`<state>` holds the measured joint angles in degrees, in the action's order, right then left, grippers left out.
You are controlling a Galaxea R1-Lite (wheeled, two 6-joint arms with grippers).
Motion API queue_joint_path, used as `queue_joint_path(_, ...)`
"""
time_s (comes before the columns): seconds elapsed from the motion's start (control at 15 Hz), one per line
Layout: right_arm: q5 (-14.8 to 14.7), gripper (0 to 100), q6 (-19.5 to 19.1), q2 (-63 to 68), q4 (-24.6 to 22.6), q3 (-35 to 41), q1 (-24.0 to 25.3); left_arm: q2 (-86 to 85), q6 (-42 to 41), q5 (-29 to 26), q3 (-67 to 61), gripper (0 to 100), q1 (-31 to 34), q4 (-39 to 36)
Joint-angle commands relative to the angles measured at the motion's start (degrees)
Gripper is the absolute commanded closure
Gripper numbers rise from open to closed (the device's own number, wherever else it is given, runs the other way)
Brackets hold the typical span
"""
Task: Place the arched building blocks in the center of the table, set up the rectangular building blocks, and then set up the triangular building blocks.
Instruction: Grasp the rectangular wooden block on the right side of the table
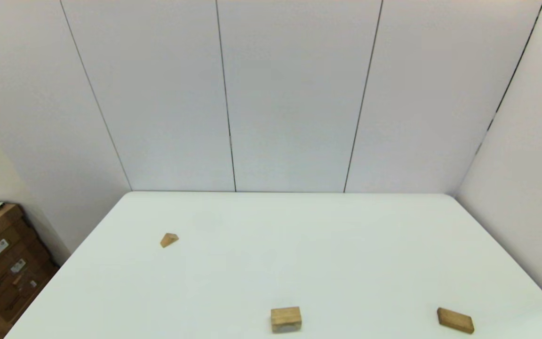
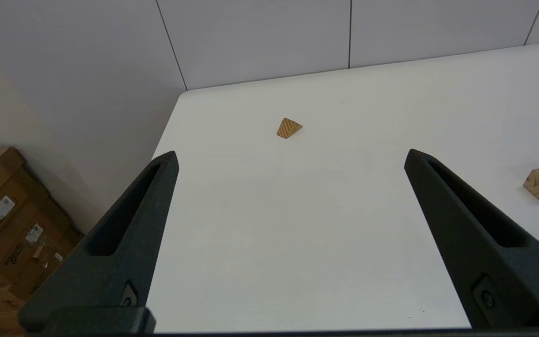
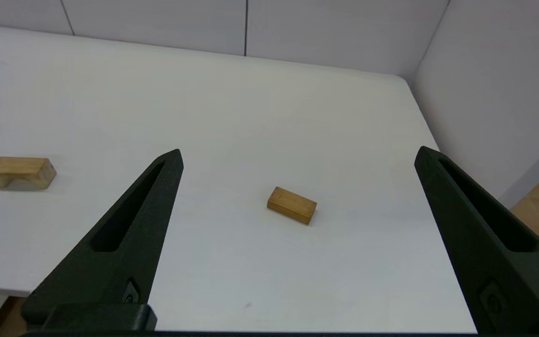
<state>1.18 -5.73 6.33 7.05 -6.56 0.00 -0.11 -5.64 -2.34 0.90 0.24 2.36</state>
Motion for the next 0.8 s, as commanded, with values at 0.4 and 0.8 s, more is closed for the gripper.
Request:
queue_joint_path(0.4, -1.0, 0, 4.4, 83.4, -4.8, -21.7, -3.0, 0.1, -0.1, 0.1, 0.1, 0, 0.0, 0.0)
queue_joint_path(0.8, -4.1, 0, 5.7, 96.5, -4.1, -25.3, -3.7, 0.1, -0.2, 0.1, 0.1, 0, 0.0, 0.1)
